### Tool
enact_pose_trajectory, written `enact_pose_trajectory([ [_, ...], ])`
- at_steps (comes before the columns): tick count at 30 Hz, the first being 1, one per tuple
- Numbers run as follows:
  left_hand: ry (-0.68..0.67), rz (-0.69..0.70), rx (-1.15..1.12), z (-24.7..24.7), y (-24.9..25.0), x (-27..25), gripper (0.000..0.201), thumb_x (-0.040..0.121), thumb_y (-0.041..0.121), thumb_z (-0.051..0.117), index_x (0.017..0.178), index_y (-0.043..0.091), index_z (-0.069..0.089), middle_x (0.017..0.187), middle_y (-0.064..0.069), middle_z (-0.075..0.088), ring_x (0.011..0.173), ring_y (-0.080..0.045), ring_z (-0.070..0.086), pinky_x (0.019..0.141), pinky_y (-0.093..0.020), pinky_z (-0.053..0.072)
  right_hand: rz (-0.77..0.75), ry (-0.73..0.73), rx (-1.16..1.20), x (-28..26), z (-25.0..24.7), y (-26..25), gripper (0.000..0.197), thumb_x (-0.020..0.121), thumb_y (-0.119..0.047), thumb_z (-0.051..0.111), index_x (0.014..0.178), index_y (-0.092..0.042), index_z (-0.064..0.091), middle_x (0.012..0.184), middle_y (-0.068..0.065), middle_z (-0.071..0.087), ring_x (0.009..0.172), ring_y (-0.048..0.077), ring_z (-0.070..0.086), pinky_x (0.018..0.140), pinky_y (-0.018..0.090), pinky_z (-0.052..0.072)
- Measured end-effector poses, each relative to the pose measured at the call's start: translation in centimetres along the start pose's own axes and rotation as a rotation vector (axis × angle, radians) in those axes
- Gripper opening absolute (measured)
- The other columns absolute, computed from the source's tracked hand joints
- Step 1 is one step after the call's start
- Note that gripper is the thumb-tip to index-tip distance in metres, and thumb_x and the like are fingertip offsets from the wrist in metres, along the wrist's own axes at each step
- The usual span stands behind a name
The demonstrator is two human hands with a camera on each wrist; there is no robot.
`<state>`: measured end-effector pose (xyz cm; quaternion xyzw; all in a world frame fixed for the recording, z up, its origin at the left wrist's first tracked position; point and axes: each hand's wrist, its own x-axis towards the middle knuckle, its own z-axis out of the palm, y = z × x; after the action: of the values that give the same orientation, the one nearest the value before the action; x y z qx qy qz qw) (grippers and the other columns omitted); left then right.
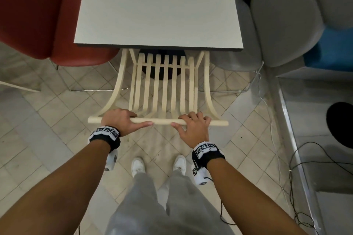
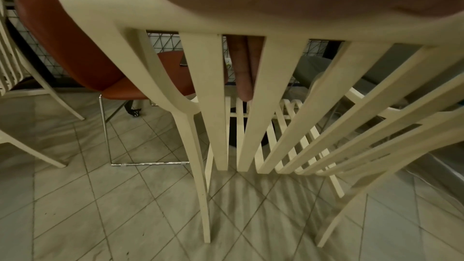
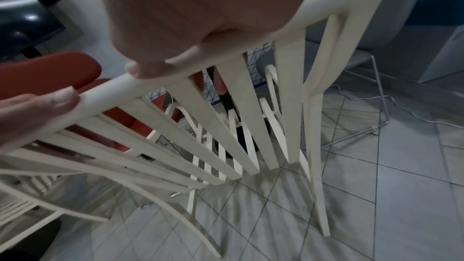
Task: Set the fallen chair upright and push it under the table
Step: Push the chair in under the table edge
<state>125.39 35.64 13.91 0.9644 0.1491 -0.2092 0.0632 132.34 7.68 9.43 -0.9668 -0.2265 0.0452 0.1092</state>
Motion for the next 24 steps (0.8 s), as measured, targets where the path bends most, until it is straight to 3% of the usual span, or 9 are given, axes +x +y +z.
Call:
enact_pose_trajectory([
  [5, -0.027, -0.002, -0.046, -2.2, -1.0, 3.2, 0.097, 0.056, 0.111, 0.025, 0.091, 0.039, 0.079, 0.06, 0.01, 0.067, 0.06, -0.009, 0.062, 0.054, -0.024, 0.043, 0.008, -0.072, 0.014, 4.7, -0.6, -0.4, 0.06, 0.089, -0.082, 0.038, 0.106, -0.036, 0.072, 0.099, -0.008, 0.068, 0.096, 0.021, 0.05, 0.079, 0.038, 0.017],
  [10, -0.035, 0.025, -0.027, -2.2, -1.8, 3.7, 0.096, 0.063, 0.108, 0.024, 0.094, 0.037, 0.081, 0.06, 0.006, 0.069, 0.063, -0.015, 0.066, 0.058, -0.028, 0.046, 0.032, -0.135, 0.03, 6.0, -0.9, -0.3, 0.06, 0.087, -0.084, 0.038, 0.109, -0.039, 0.072, 0.102, -0.01, 0.066, 0.102, 0.02, 0.048, 0.086, 0.043, 0.027],
  [13, -0.002, 0.008, -0.073, -2.2, -2.1, 3.1, 0.088, 0.072, 0.102, 0.029, 0.093, 0.035, 0.083, 0.058, 0.005, 0.069, 0.065, -0.017, 0.067, 0.061, -0.03, 0.046, 0.028, -0.132, 0.04, 6.0, -0.9, -0.2, 0.061, 0.086, -0.084, 0.039, 0.11, -0.039, 0.072, 0.101, -0.011, 0.066, 0.1, 0.019, 0.048, 0.082, 0.04, 0.023],
  [17, -0.013, -0.014, -0.107, -1.6, -1.3, 1.7, 0.081, 0.076, 0.097, 0.035, 0.094, 0.034, 0.083, 0.05, 0.009, 0.061, 0.055, -0.007, 0.055, 0.057, -0.027, 0.038, -0.012, -0.16, 0.004, 6.0, -1.1, 1.0, 0.066, 0.084, -0.087, 0.034, 0.108, -0.04, 0.073, 0.102, -0.011, 0.068, 0.1, 0.019, 0.048, 0.079, 0.037, 0.016],
  [21, 0.019, -0.012, -0.193, 0.0, -1.0, 0.4, 0.073, 0.078, 0.094, 0.041, 0.109, 0.04, 0.078, 0.049, 0.012, 0.059, 0.055, 0.006, 0.045, 0.057, -0.025, 0.036, -0.04, -0.231, 0.021, 6.3, -2.0, 2.2, 0.094, 0.069, -0.101, 0.015, 0.11, -0.039, 0.073, 0.105, -0.011, 0.066, 0.107, 0.019, 0.047, 0.082, 0.037, 0.017],
  [24, 0.047, 0.035, -0.226, 0.5, -1.7, 0.4, 0.066, 0.081, 0.09, 0.045, 0.112, 0.04, 0.076, 0.052, 0.014, 0.06, 0.058, 0.01, 0.044, 0.055, -0.022, 0.035, -0.048, -0.227, 0.025, 5.9, -2.2, 2.8, 0.087, 0.075, -0.096, 0.024, 0.114, -0.036, 0.072, 0.11, -0.007, 0.065, 0.107, 0.02, 0.049, 0.087, 0.037, 0.022],
])
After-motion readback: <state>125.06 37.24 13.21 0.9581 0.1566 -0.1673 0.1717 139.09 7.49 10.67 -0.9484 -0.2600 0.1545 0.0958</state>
